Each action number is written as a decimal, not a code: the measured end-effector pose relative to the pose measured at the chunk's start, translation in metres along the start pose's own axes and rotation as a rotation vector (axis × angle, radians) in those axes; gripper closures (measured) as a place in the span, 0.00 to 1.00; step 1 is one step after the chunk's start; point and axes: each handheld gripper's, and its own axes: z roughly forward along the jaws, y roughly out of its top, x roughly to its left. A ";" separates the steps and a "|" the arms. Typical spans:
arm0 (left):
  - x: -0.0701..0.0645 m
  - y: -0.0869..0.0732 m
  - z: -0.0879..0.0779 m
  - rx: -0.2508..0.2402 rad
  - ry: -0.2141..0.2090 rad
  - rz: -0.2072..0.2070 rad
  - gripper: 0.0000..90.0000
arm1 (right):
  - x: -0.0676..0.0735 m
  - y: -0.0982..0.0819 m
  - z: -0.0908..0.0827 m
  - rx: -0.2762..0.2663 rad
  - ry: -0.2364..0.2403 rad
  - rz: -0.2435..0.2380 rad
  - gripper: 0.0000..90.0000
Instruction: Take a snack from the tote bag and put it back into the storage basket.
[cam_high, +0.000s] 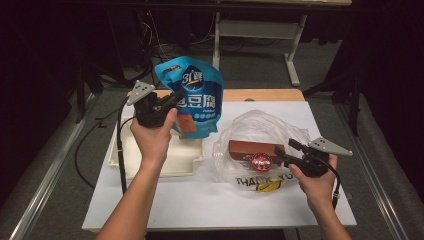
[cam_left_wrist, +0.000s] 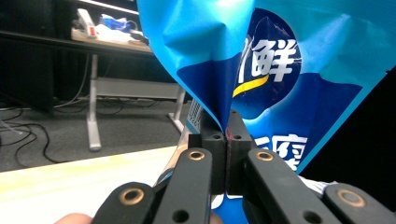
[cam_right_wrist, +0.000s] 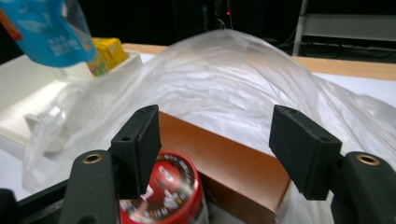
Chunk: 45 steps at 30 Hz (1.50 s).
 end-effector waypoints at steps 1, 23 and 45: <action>0.003 -0.001 -0.002 -0.001 0.003 -0.004 1.00 | -0.001 -0.002 -0.001 0.006 -0.004 0.002 0.38; 0.054 -0.008 -0.026 -0.007 0.073 -0.037 1.00 | -0.010 -0.011 0.000 0.027 -0.024 0.044 0.39; 0.116 -0.028 -0.033 0.040 0.109 -0.052 1.00 | -0.007 -0.014 0.004 0.044 -0.024 0.060 0.40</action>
